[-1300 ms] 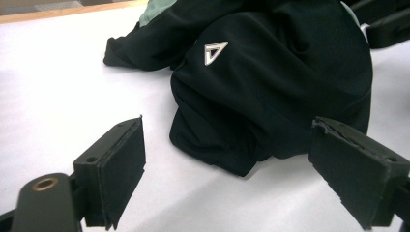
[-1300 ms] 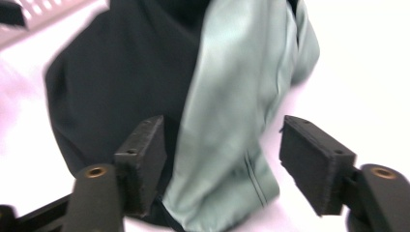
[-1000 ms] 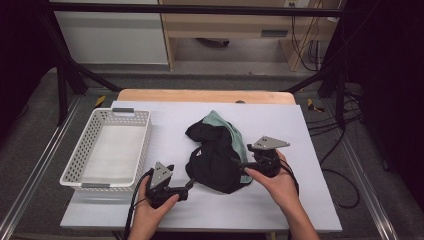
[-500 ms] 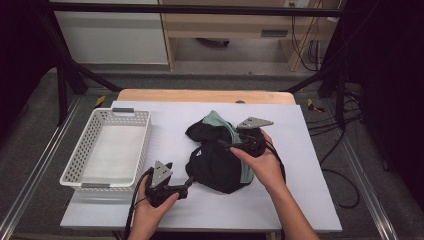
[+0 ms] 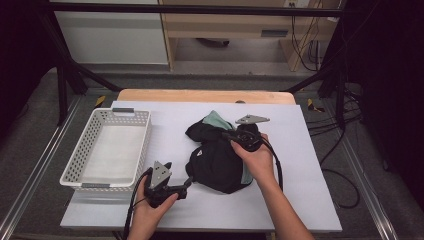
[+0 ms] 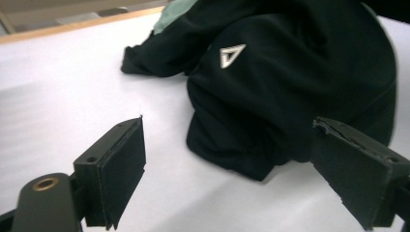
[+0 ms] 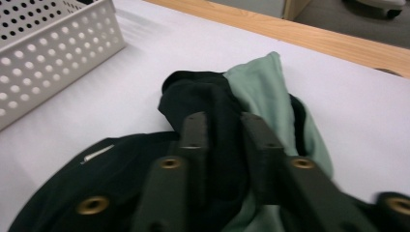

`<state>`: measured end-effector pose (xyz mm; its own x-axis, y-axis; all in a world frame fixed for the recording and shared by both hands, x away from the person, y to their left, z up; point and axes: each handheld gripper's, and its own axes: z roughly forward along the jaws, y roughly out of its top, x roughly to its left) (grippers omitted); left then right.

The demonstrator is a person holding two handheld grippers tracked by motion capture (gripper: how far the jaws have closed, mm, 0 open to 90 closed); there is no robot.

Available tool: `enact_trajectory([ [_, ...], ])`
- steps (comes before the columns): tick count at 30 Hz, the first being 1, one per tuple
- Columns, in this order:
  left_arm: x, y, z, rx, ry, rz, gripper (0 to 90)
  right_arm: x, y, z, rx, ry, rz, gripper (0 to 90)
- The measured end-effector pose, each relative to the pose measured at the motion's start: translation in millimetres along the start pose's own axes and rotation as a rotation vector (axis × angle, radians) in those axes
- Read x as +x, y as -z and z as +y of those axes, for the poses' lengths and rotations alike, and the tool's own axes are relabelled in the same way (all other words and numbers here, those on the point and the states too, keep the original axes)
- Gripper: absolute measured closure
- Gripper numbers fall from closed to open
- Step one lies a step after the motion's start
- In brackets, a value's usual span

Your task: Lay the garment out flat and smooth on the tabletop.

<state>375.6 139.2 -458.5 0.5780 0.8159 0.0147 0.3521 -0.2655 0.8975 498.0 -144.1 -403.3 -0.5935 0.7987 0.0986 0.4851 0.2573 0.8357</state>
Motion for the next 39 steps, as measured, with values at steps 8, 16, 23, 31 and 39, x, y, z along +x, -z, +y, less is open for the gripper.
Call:
enact_trajectory([
  [8, 1.1, -1.6, 0.0, 0.004, 0.016, -0.008, 12.7, -17.4, 20.6, -16.7, -0.011, -0.019, -0.048, 87.0],
  [16, 2.7, -1.8, 0.0, 0.004, 0.021, -0.013, 12.9, -38.5, 56.1, -45.3, 0.003, -0.046, -0.105, 87.2],
  [23, 1.6, -2.0, -0.2, 0.008, 0.021, -0.017, 13.0, -48.9, 94.4, -82.9, 0.012, -0.126, -0.121, 87.2],
  [31, 5.0, -2.5, -1.0, 0.014, 0.038, -0.015, 13.4, -46.2, 121.4, -126.1, 0.045, -0.167, -0.150, 84.6],
  [39, 2.5, -1.7, 0.0, 0.013, 0.018, -0.022, 13.5, -41.0, 119.9, -103.5, -0.010, -0.093, -0.192, 57.3],
])
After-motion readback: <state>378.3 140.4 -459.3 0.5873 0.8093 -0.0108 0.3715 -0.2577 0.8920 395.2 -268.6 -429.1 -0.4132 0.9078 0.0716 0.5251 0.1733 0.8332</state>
